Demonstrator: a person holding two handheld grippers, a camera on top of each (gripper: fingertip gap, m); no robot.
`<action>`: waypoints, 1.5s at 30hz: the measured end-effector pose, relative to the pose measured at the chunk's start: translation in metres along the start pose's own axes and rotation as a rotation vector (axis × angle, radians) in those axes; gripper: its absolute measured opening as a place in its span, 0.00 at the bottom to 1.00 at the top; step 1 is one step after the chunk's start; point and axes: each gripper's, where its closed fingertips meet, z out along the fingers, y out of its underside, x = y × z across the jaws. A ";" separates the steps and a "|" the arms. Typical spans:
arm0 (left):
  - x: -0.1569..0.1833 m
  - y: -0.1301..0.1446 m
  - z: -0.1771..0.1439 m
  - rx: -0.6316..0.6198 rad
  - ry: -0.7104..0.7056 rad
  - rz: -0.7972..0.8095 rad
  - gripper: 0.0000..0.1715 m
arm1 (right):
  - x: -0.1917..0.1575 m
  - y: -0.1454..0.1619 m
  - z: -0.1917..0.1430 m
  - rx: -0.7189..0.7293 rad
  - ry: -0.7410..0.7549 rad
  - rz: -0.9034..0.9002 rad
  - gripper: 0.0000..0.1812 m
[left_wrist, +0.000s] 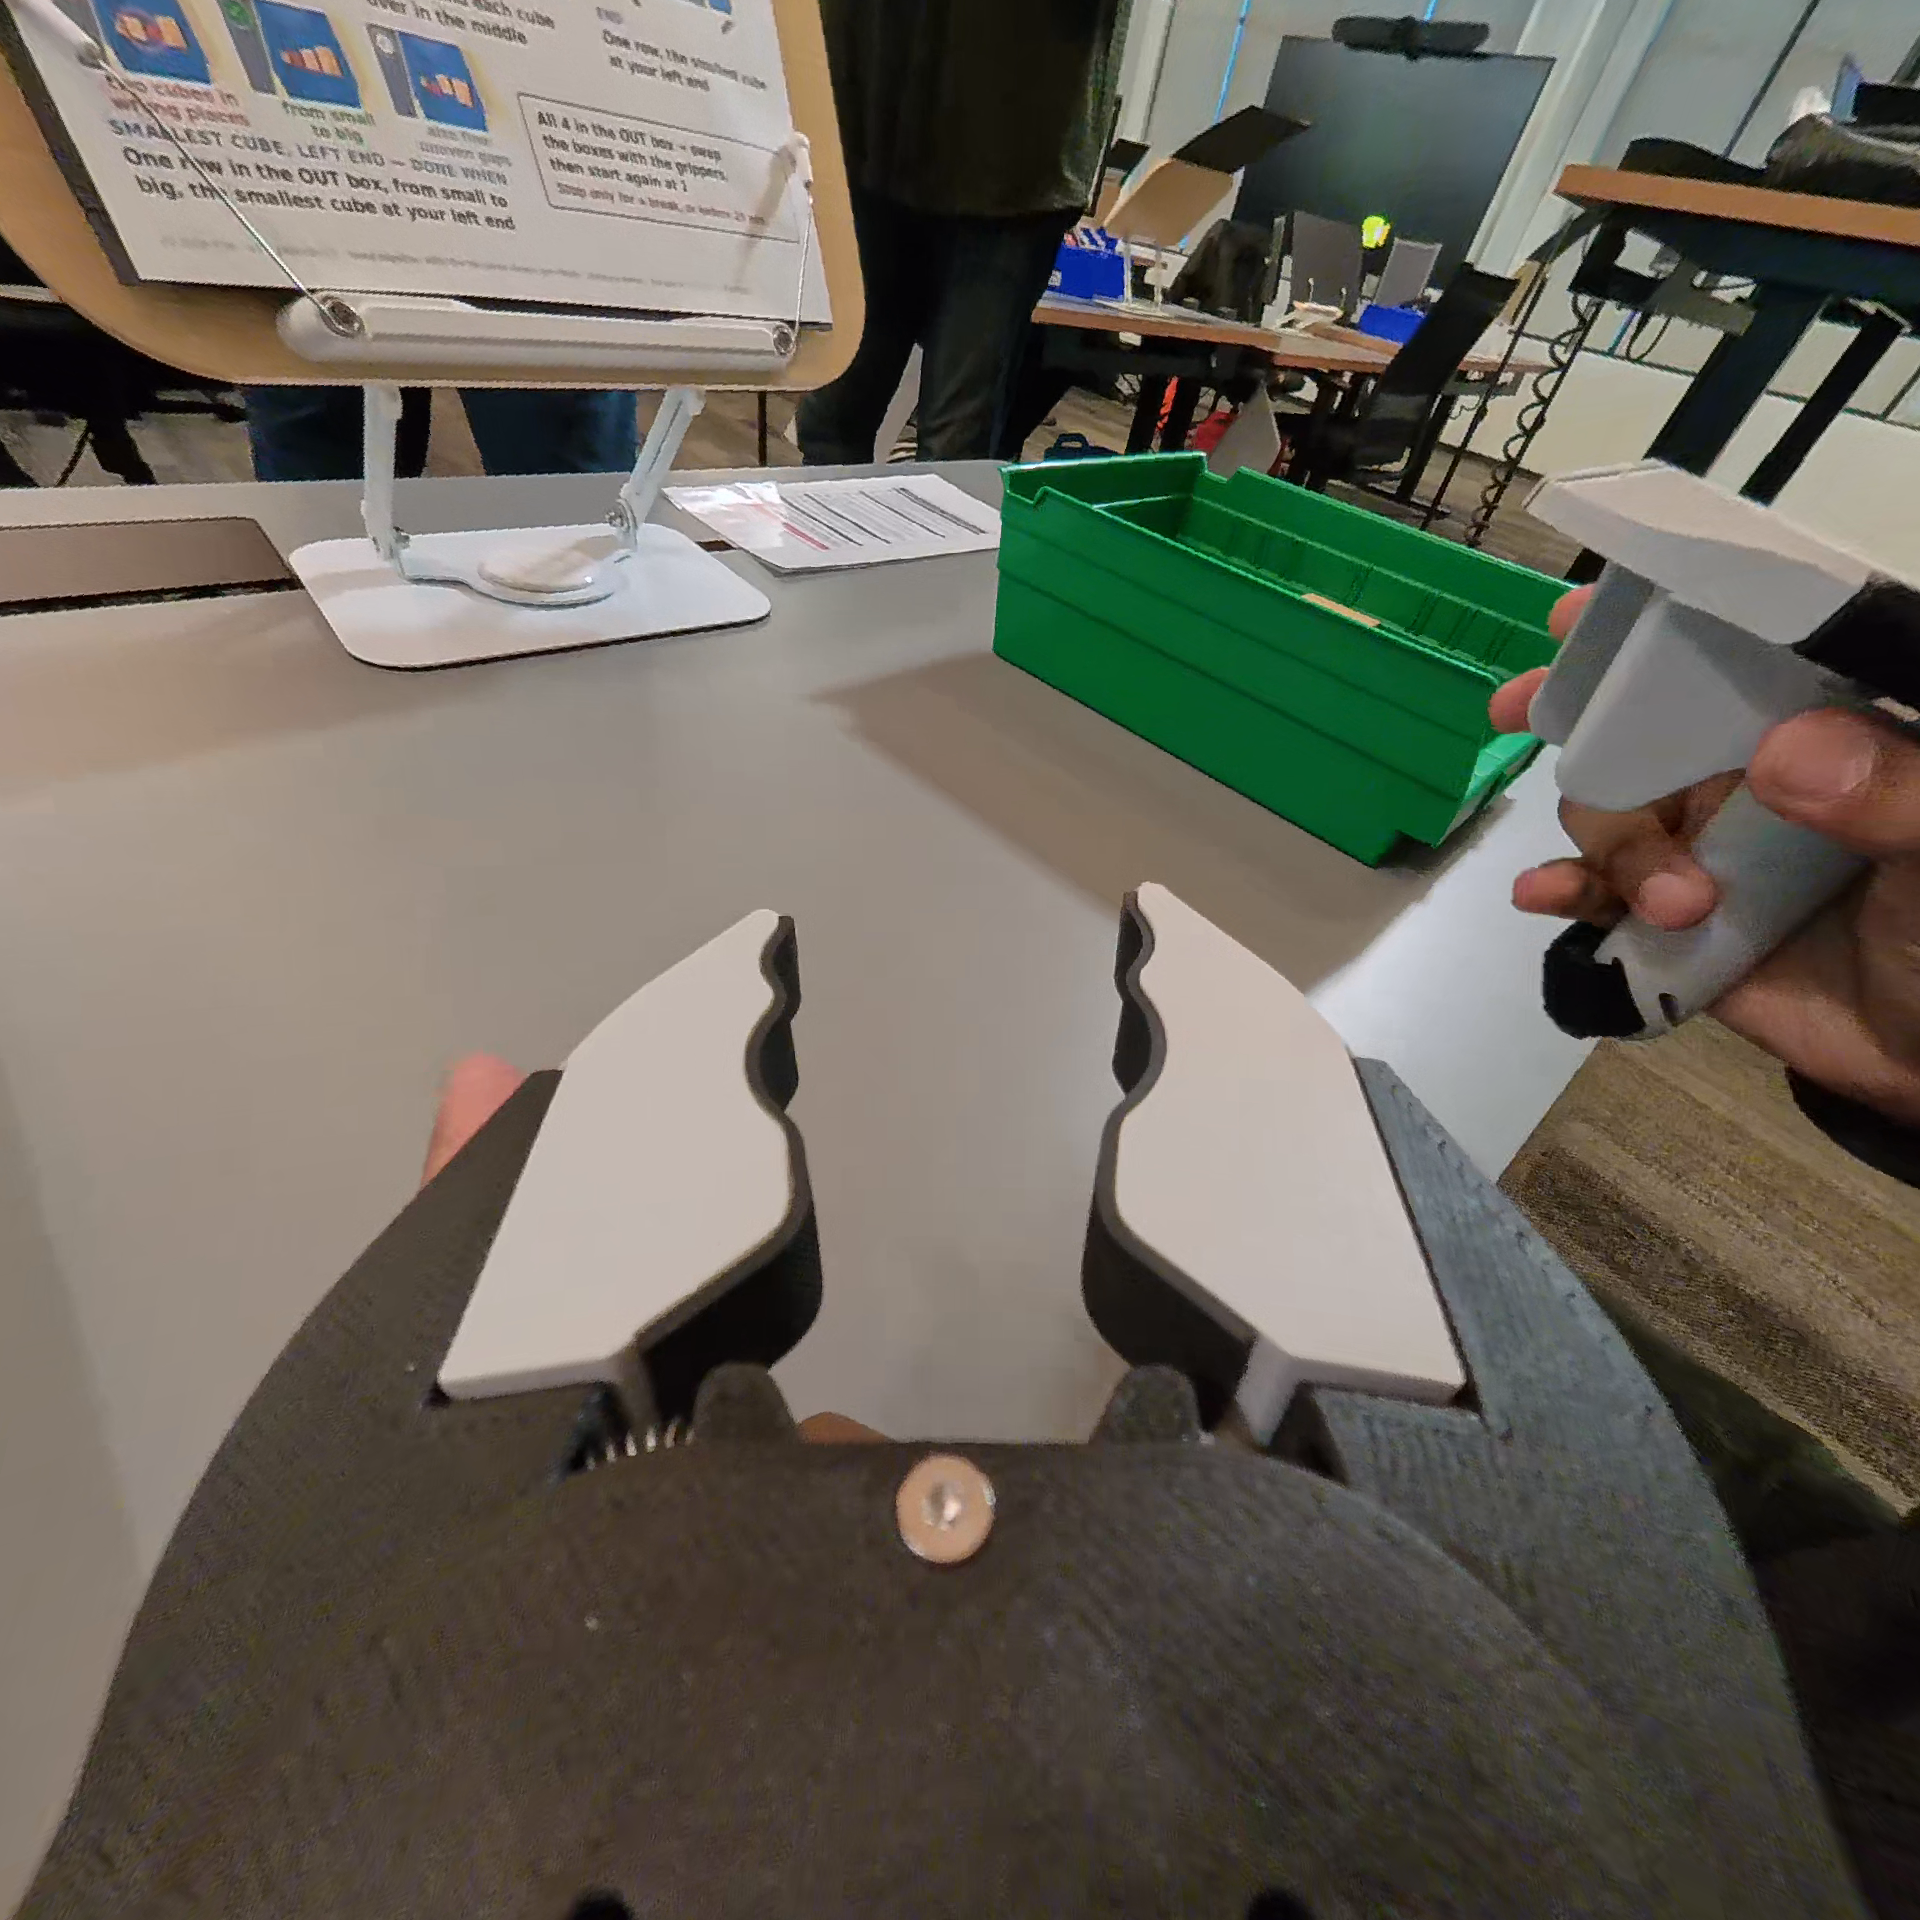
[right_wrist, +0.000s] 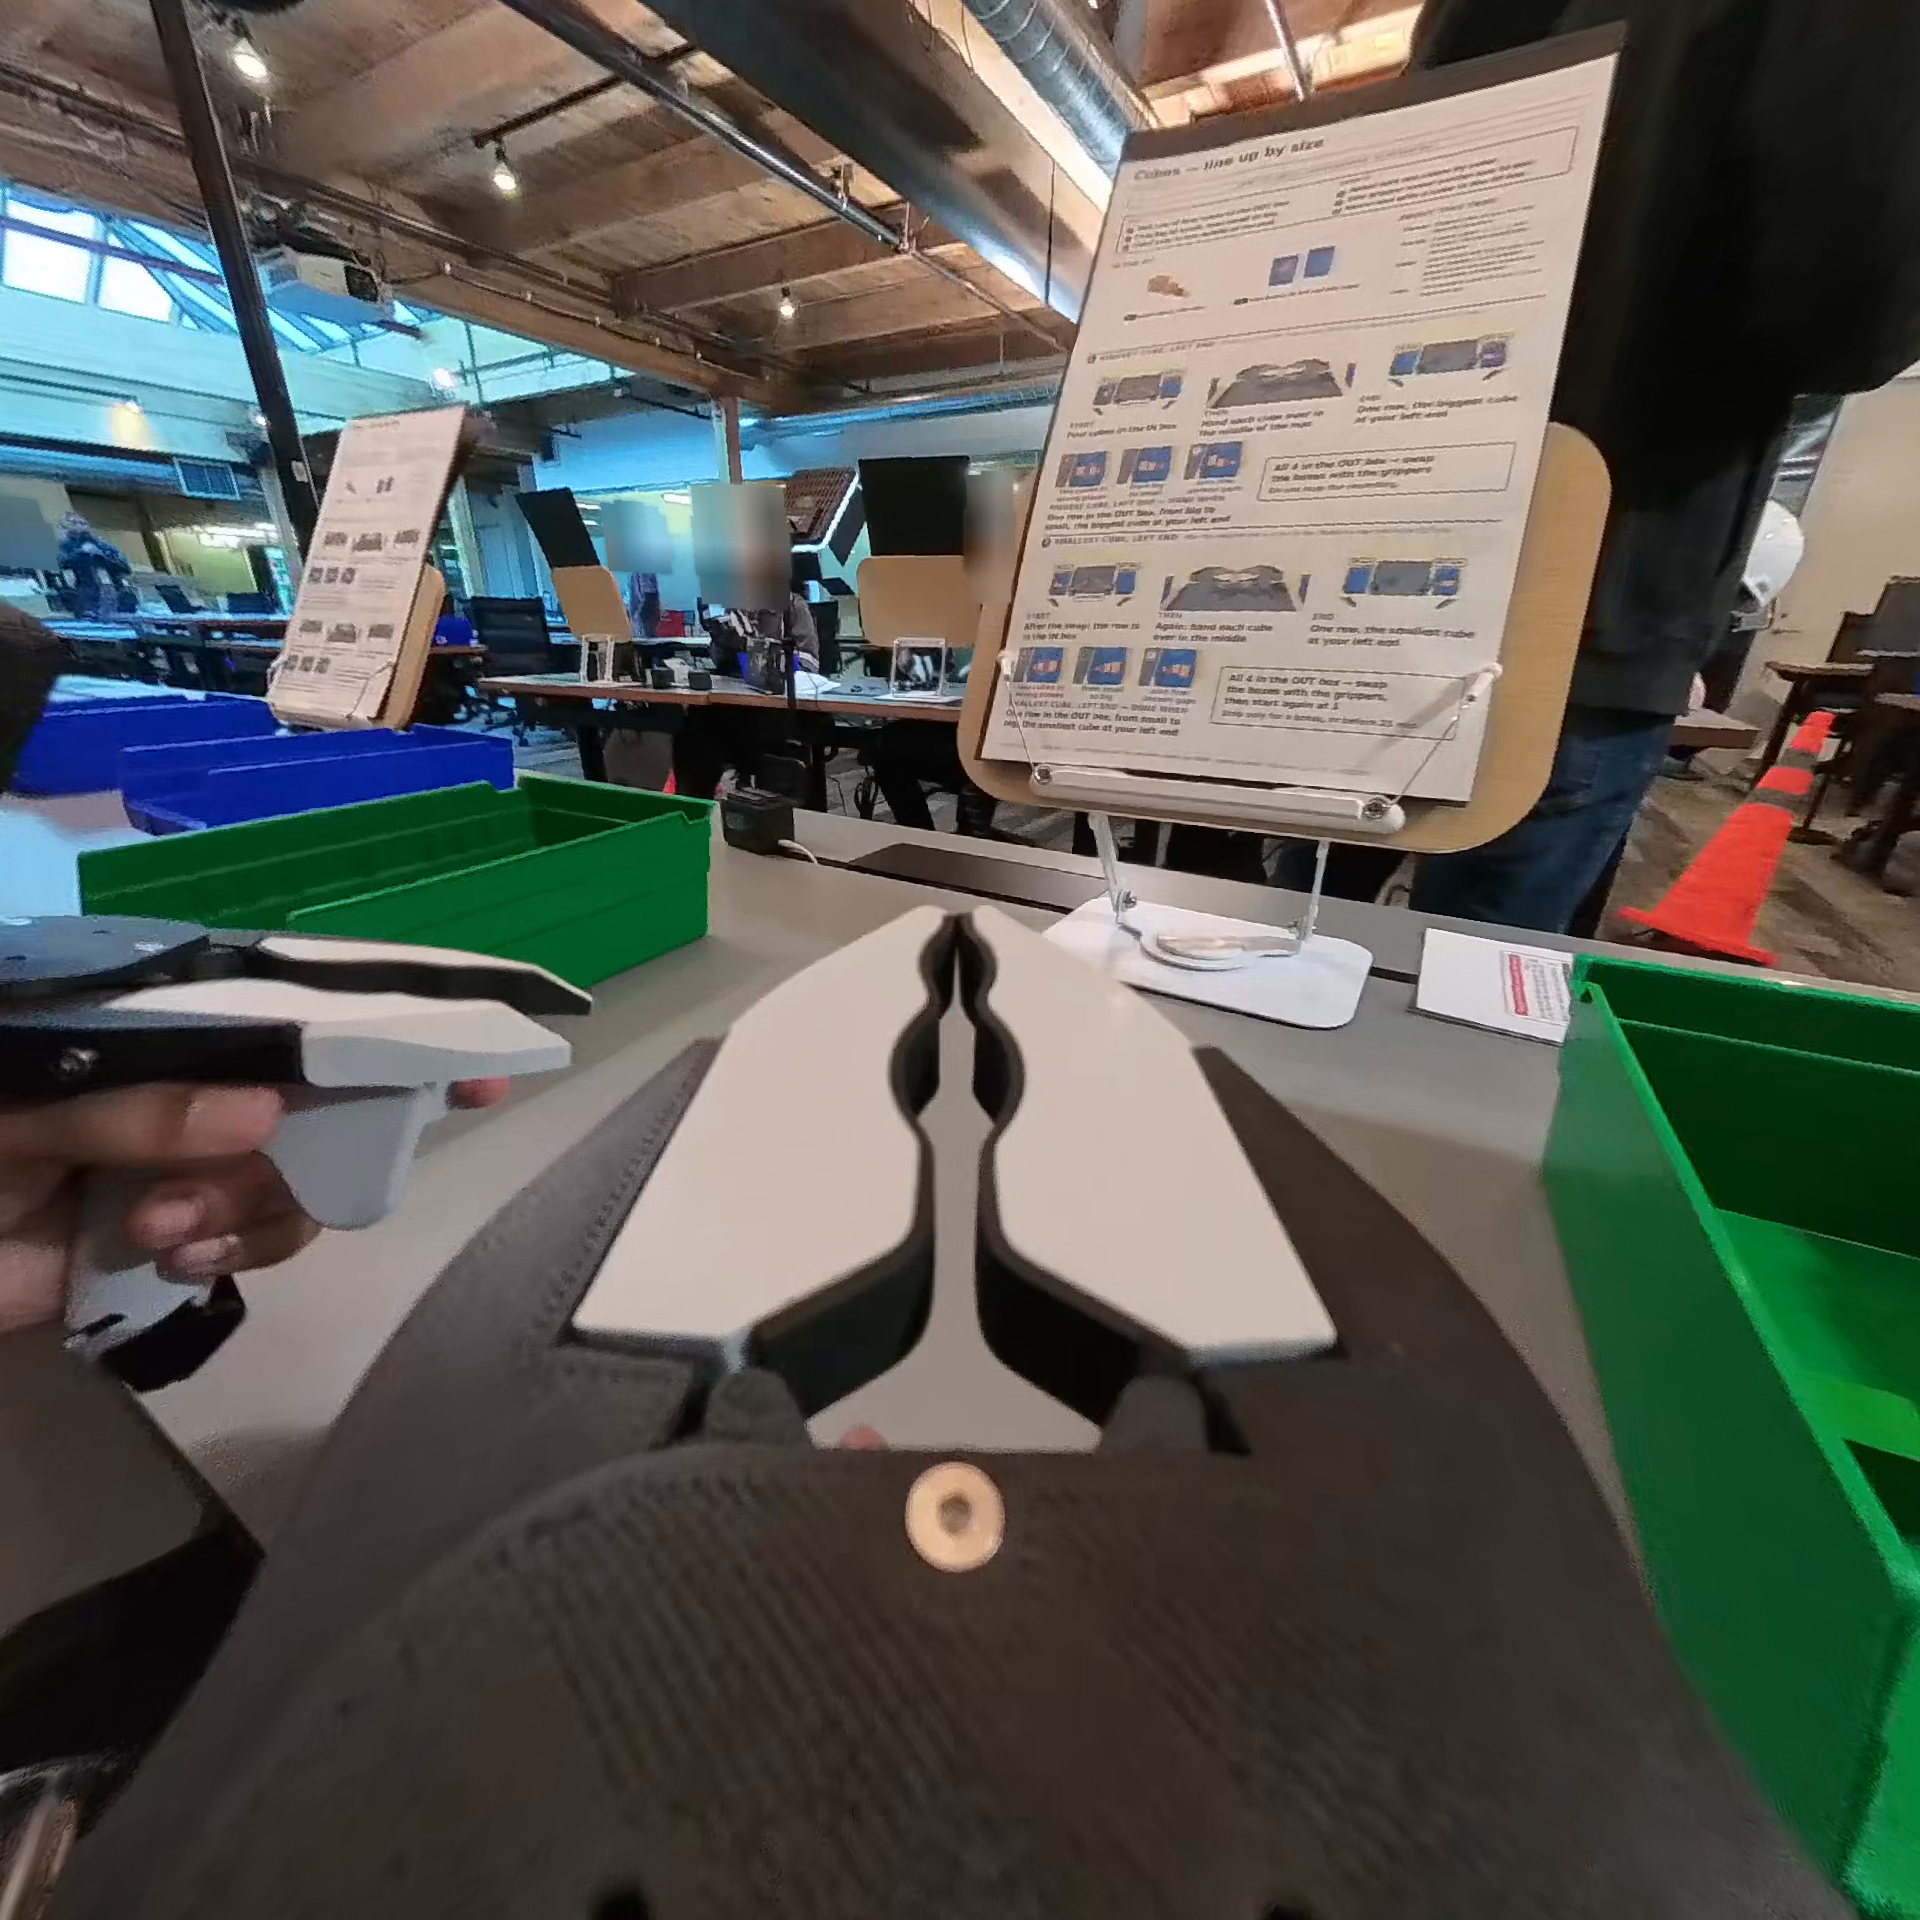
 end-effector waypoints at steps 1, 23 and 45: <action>-0.001 0.000 0.001 -0.002 0.003 -0.006 0.34 | 0.001 0.003 0.001 -0.006 -0.002 -0.015 0.00; 0.011 0.028 0.013 -0.095 0.178 0.111 0.19 | -0.025 0.052 0.003 -0.189 -0.236 -0.094 0.00; 0.003 0.036 0.019 -0.139 0.246 -0.049 0.24 | -0.037 0.086 0.006 -0.320 -0.315 -0.093 0.00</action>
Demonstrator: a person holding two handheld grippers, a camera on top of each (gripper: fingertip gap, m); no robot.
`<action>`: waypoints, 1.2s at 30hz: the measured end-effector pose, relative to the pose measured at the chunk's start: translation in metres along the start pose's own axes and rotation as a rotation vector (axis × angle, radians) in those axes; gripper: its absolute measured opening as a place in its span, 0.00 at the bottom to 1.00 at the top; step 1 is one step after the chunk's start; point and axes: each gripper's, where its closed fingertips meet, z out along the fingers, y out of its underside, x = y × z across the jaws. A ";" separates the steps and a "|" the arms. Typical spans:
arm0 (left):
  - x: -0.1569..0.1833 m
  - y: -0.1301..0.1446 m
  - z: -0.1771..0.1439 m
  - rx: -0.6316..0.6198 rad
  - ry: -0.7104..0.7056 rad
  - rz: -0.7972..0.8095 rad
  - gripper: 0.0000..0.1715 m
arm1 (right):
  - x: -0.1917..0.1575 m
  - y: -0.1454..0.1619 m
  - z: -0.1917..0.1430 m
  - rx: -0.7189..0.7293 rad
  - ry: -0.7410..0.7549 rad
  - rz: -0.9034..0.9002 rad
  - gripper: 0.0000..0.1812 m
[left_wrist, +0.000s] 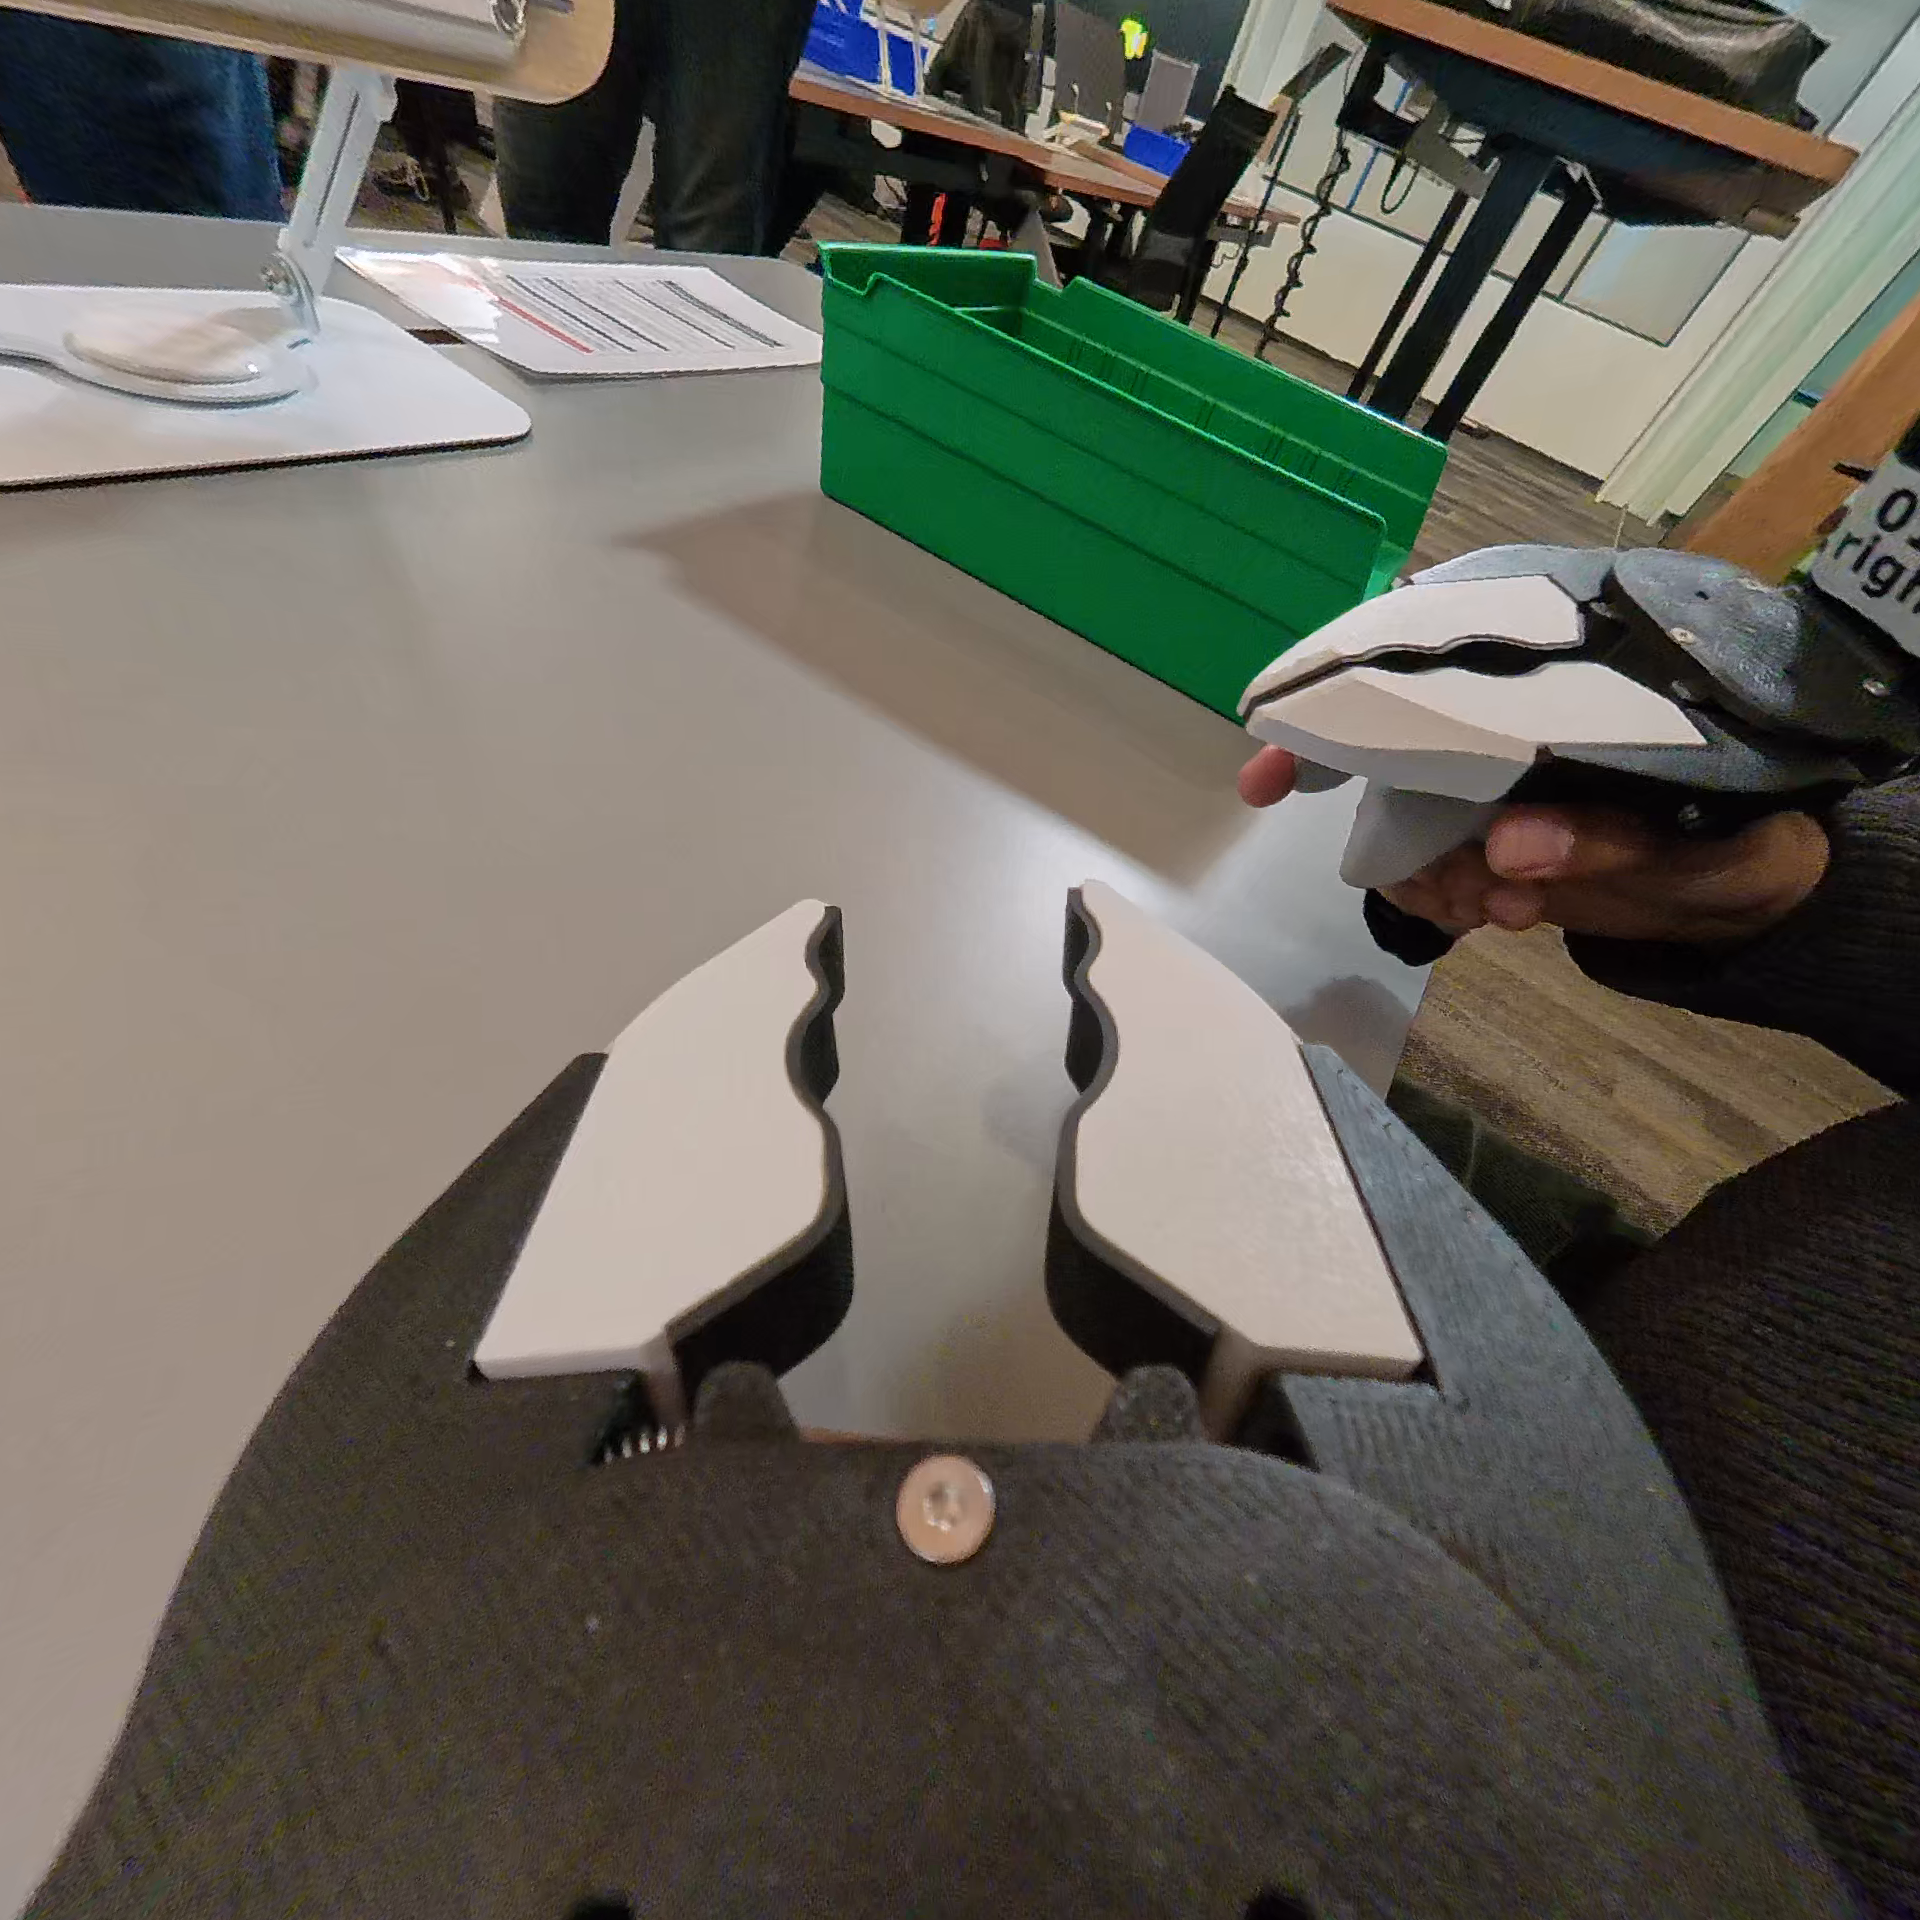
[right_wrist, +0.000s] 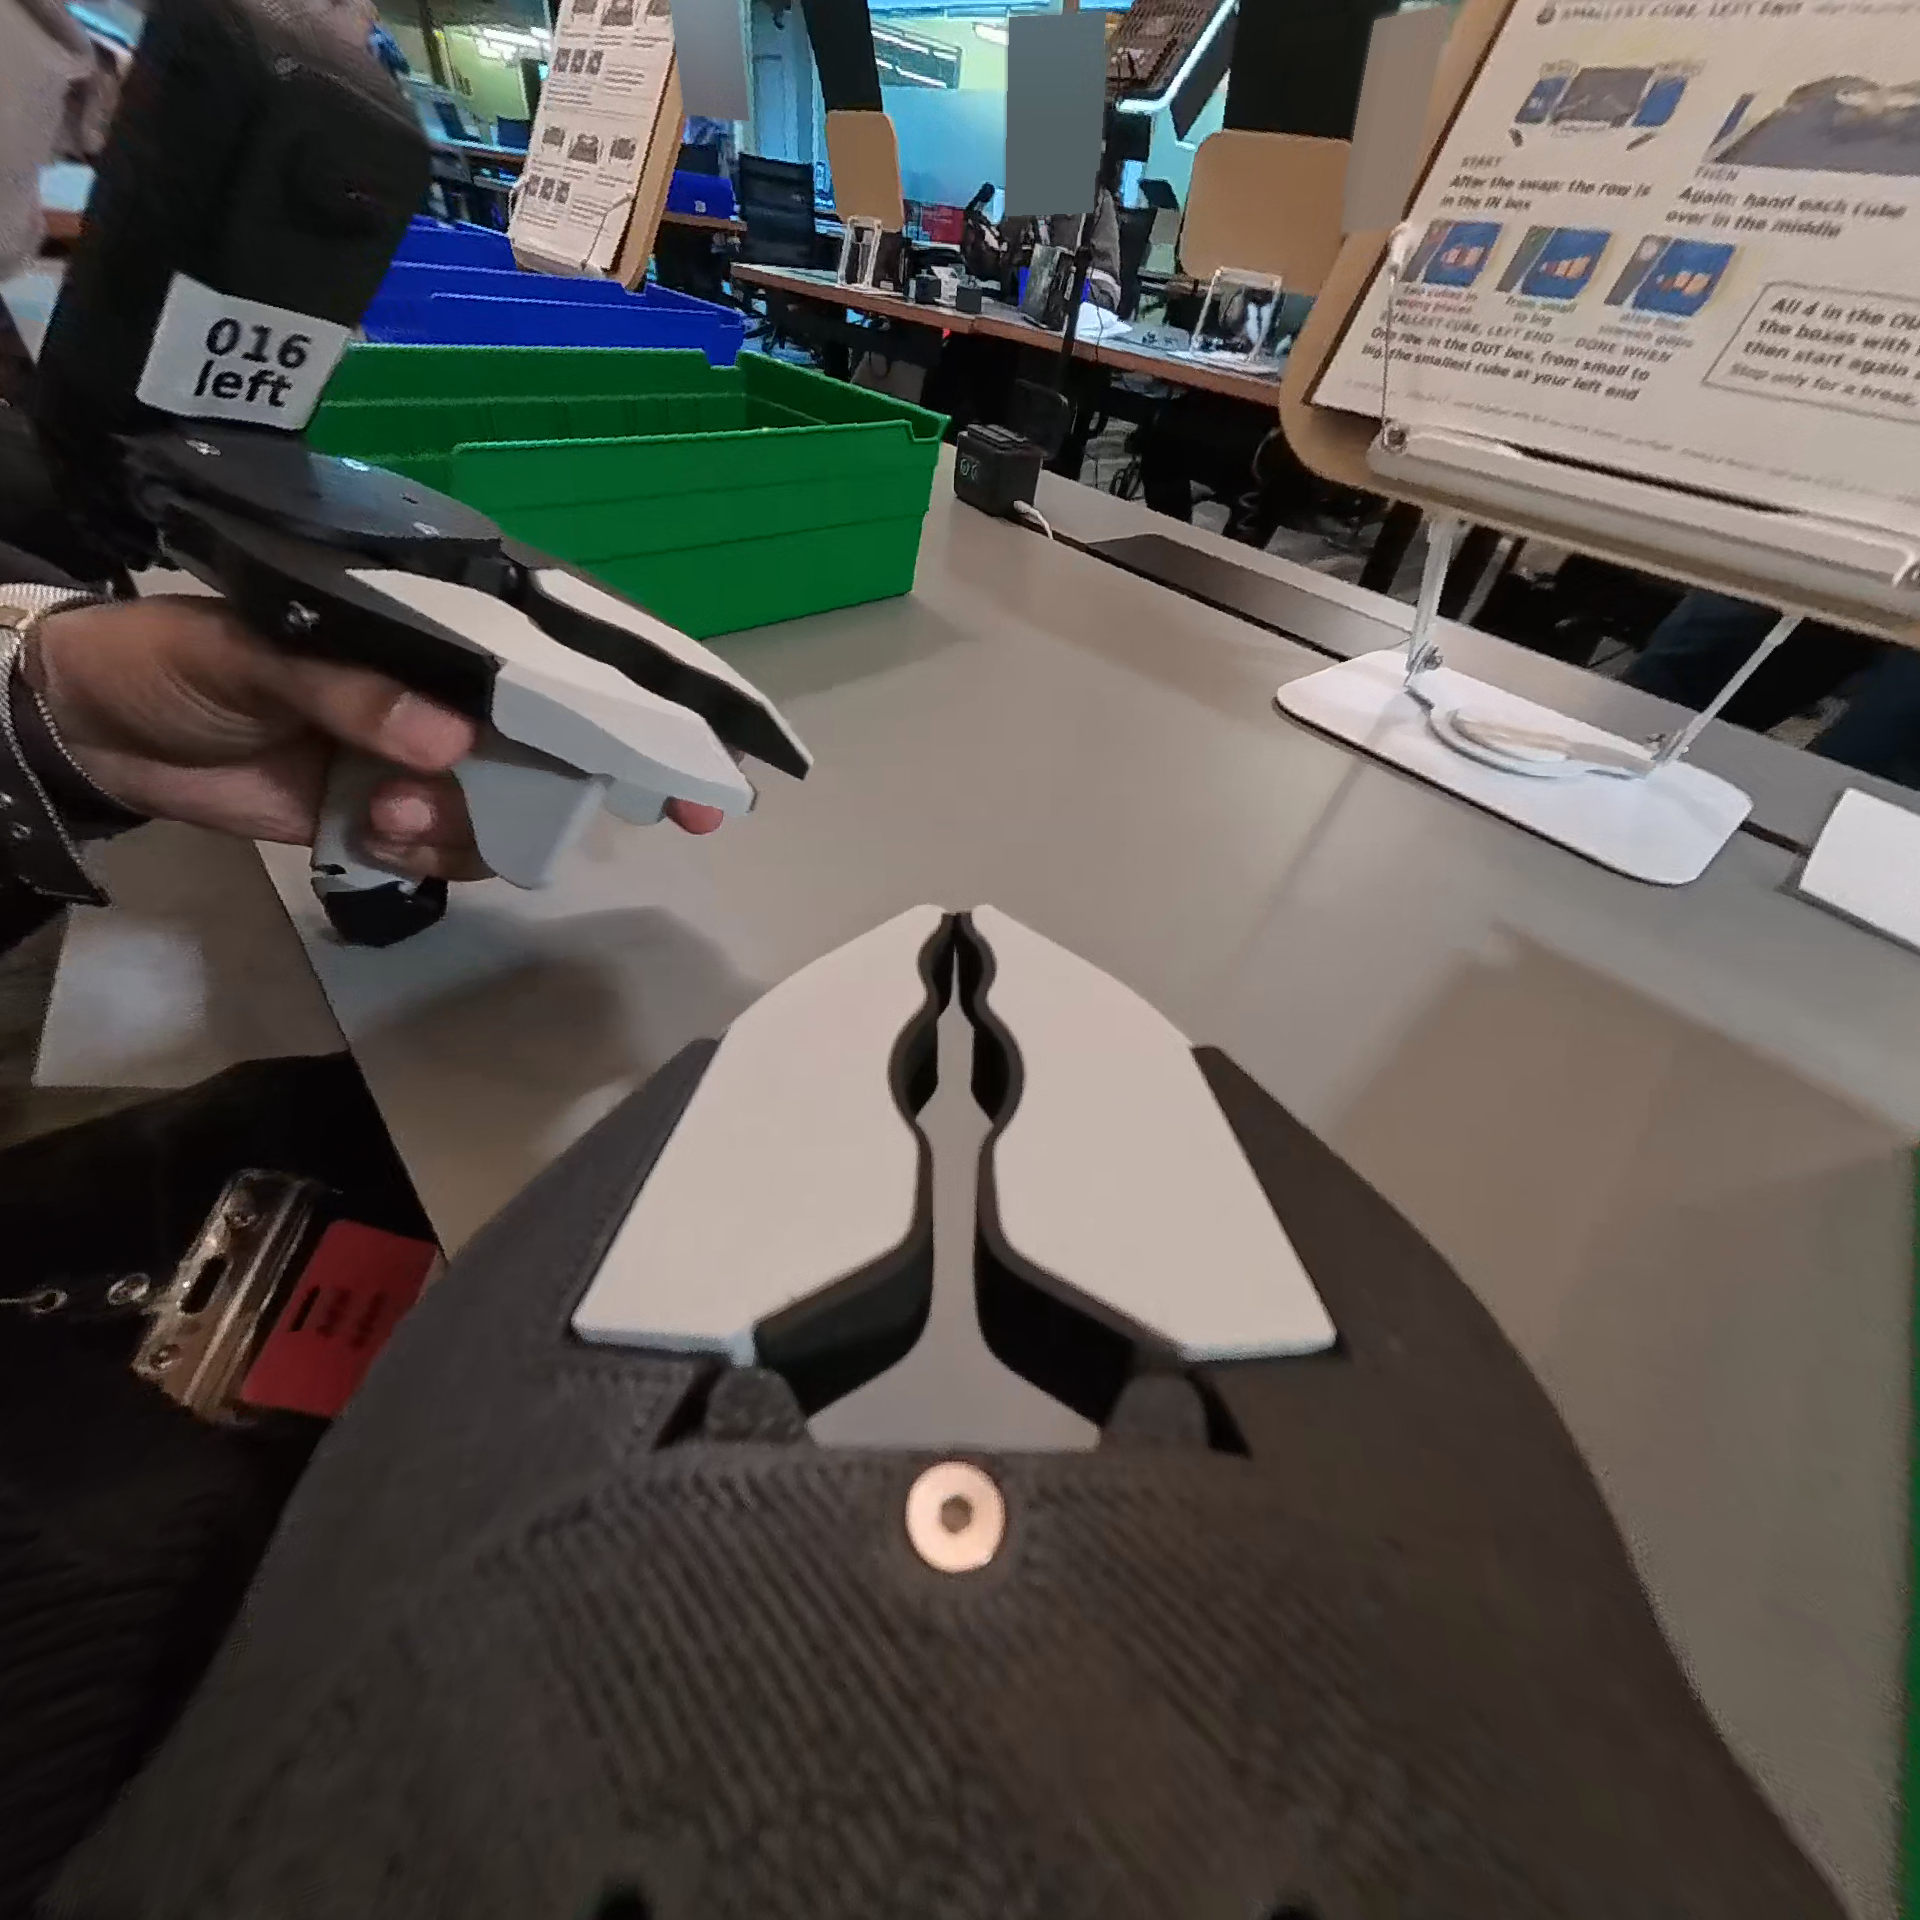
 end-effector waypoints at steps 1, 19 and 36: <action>0.000 0.000 0.000 -0.003 0.000 0.003 0.25 | 0.001 0.001 0.000 -0.006 -0.005 0.023 0.00; -0.013 -0.005 -0.006 0.028 -0.041 -0.092 0.27 | 0.009 0.014 0.001 -0.069 -0.070 0.353 0.02; -0.010 -0.002 -0.003 0.011 -0.021 -0.101 0.30 | 0.000 0.013 0.004 -0.063 -0.102 0.302 0.03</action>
